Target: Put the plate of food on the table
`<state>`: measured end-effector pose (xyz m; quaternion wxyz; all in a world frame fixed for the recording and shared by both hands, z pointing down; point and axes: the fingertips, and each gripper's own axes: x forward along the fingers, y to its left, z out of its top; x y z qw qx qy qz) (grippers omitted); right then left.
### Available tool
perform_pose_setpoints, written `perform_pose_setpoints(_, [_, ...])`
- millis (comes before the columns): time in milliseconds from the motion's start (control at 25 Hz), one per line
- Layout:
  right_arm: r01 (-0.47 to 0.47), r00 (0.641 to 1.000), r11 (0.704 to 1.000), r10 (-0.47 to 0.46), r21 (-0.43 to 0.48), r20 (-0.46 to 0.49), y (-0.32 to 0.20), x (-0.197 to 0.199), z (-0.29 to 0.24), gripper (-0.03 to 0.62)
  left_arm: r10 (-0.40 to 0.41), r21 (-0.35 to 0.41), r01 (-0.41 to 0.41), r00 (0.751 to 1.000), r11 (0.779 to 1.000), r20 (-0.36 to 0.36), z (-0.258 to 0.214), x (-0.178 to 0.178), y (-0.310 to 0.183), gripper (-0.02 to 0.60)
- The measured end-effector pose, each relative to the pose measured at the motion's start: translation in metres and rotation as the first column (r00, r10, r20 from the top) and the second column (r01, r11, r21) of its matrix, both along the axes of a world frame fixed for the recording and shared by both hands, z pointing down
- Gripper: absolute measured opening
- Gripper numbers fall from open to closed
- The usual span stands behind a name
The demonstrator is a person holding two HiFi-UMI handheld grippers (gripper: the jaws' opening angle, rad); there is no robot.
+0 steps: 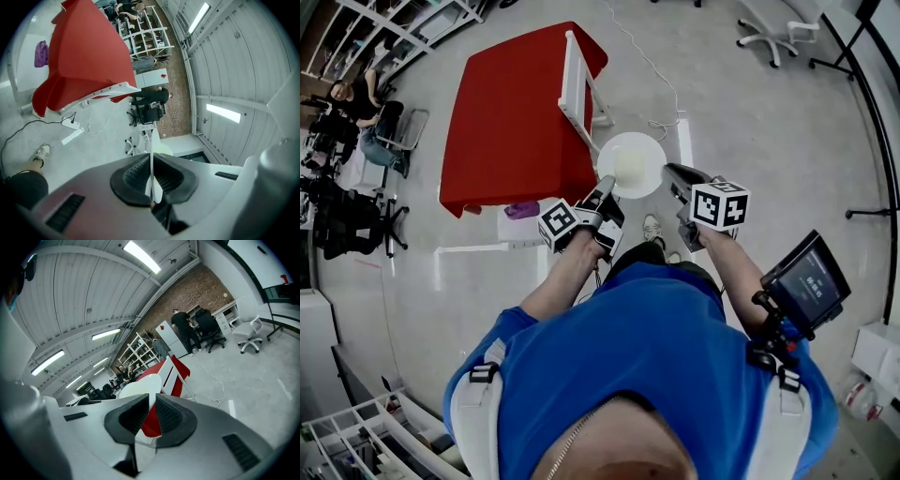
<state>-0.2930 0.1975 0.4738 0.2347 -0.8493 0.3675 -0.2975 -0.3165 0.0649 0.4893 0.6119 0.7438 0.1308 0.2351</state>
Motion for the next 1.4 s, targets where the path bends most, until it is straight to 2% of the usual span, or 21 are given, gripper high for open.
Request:
perform_pose_setpoints(120, [-0.007, 1.000, 1.000, 0.007, -0.006, -0.005, 0.007, 0.015, -0.001, 0.021, 0.006, -0.003, -0.006, 1.000, 1.000, -0.008, 0.000, 0.016, 0.006, 0.015])
perform_pose_setpoints(280, [-0.010, 1.000, 1.000, 0.010, -0.016, 0.005, 0.036, 0.113, 0.016, 0.022, -0.001, -0.015, 0.001, 1.000, 1.000, 0.002, 0.017, 0.113, 0.037, 0.015])
perform_pose_setpoints(400, [-0.007, 1.000, 1.000, 0.007, -0.026, 0.004, 0.043, 0.154, 0.022, 0.021, -0.001, -0.018, 0.001, 1.000, 1.000, -0.002, 0.025, 0.154, 0.044, 0.015])
perform_pose_setpoints(920, [-0.002, 1.000, 0.998, 0.000, -0.064, -0.019, -0.012, 0.199, -0.007, 0.022, -0.012, -0.039, 0.010, 0.998, 0.999, -0.055, -0.006, 0.197, -0.010, 0.015])
perform_pose_setpoints(1080, [0.000, 1.000, 0.997, -0.001, -0.076, -0.016, -0.015, 0.204, -0.015, 0.021, -0.020, -0.045, 0.018, 0.999, 0.999, -0.040, -0.010, 0.200, -0.013, 0.015])
perform_pose_setpoints(1280, [0.018, 1.000, 0.997, -0.018, -0.073, 0.004, -0.012, 0.248, 0.007, 0.021, -0.037, -0.039, 0.036, 0.999, 0.999, -0.025, 0.009, 0.241, -0.009, 0.015])
perform_pose_setpoints(1400, [0.030, 1.000, 0.997, -0.029, -0.072, 0.011, -0.015, 0.244, 0.007, 0.021, -0.046, -0.036, 0.046, 0.999, 0.998, -0.016, 0.010, 0.236, -0.013, 0.015])
